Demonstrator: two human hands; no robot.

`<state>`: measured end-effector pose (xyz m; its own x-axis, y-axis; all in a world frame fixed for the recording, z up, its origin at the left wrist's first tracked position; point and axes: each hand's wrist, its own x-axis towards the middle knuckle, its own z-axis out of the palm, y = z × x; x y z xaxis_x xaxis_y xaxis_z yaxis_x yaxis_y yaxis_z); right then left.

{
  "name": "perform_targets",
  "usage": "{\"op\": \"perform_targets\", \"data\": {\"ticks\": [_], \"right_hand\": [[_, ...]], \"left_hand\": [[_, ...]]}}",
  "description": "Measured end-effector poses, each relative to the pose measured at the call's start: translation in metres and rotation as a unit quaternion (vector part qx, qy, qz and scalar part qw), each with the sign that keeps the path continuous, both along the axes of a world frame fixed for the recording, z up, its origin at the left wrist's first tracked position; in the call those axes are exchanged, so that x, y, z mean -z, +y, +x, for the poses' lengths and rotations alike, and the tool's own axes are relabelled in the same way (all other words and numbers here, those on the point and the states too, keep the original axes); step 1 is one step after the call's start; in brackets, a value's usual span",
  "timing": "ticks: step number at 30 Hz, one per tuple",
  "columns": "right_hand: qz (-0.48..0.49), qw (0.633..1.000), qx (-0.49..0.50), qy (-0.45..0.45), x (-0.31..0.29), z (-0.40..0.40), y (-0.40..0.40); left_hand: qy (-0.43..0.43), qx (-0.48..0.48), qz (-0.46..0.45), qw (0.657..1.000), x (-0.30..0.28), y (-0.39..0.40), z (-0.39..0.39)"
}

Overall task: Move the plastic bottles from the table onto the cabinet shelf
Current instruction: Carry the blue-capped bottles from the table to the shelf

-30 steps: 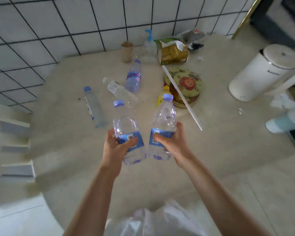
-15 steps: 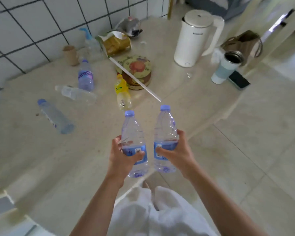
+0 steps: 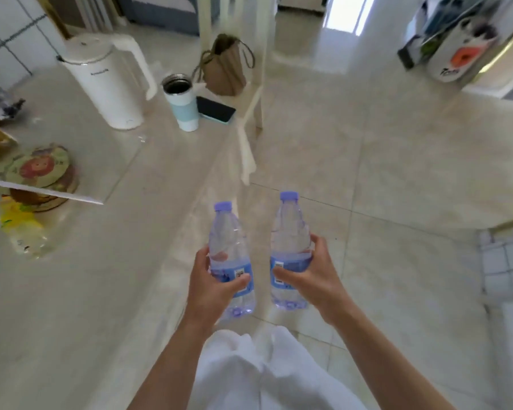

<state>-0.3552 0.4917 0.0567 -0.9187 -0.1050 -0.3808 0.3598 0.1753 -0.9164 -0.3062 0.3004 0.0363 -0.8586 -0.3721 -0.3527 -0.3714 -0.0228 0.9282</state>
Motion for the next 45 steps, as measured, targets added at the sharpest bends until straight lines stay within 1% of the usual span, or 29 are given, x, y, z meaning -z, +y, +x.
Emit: {"op": "perform_targets", "data": {"ticks": [2, 3, 5, 7, 10, 13, 19, 23, 27, 30, 34, 37, 40, 41, 45], "right_hand": [[0.003, 0.999, 0.041, -0.003, -0.002, 0.002, 0.046], [0.005, 0.999, 0.052, -0.005, 0.000, 0.002, 0.055], [0.023, 0.992, 0.124, -0.008, 0.001, 0.007, 0.120], [0.030, 0.991, 0.130, -0.007, 0.001, 0.008, 0.128], [0.036, 0.973, 0.227, -0.011, 0.005, 0.021, 0.192], [0.037, 0.953, 0.300, -0.023, 0.010, 0.031, 0.229], [0.031, 0.897, 0.440, -0.035, 0.014, 0.041, 0.300], [0.045, 0.857, 0.513, -0.024, 0.011, 0.039, 0.348], [0.050, 0.813, 0.580, -0.028, 0.008, 0.047, 0.393], [0.040, 0.765, 0.642, -0.037, 0.007, 0.064, 0.417], [0.026, 0.701, 0.711, -0.044, 0.008, 0.101, 0.445], [0.028, 0.665, 0.744, -0.056, 0.011, 0.135, 0.470], [0.030, 0.643, 0.763, -0.062, 0.015, 0.168, 0.496], [0.033, 0.643, 0.763, -0.063, 0.014, 0.179, 0.506], [0.059, 0.636, 0.767, -0.063, 0.008, 0.229, 0.558]], "left_hand": [[-0.004, 0.039, -0.001, 0.999, 0.004, 0.045, -0.017], [-0.008, 0.048, 0.001, 0.999, 0.003, 0.053, -0.022], [-0.013, 0.114, 0.010, 0.993, 0.005, 0.117, -0.044], [-0.012, 0.124, 0.012, 0.992, 0.007, 0.124, -0.052], [-0.024, 0.218, 0.004, 0.976, 0.008, 0.191, -0.076], [-0.022, 0.285, 0.007, 0.958, 0.008, 0.240, -0.092], [-0.031, 0.415, 0.007, 0.909, 0.013, 0.344, -0.127], [-0.023, 0.503, 0.009, 0.864, 0.011, 0.416, -0.155], [-0.006, 0.578, -0.009, 0.816, 0.008, 0.487, -0.166], [-0.002, 0.629, -0.016, 0.777, 0.008, 0.535, -0.159], [0.000, 0.696, -0.035, 0.718, 0.010, 0.594, -0.131], [0.001, 0.730, -0.045, 0.682, 0.015, 0.637, -0.100], [0.005, 0.749, -0.045, 0.661, 0.020, 0.676, -0.066], [0.005, 0.751, -0.043, 0.659, 0.022, 0.689, -0.055], [0.009, 0.747, -0.039, 0.664, 0.016, 0.746, 0.002]]}}
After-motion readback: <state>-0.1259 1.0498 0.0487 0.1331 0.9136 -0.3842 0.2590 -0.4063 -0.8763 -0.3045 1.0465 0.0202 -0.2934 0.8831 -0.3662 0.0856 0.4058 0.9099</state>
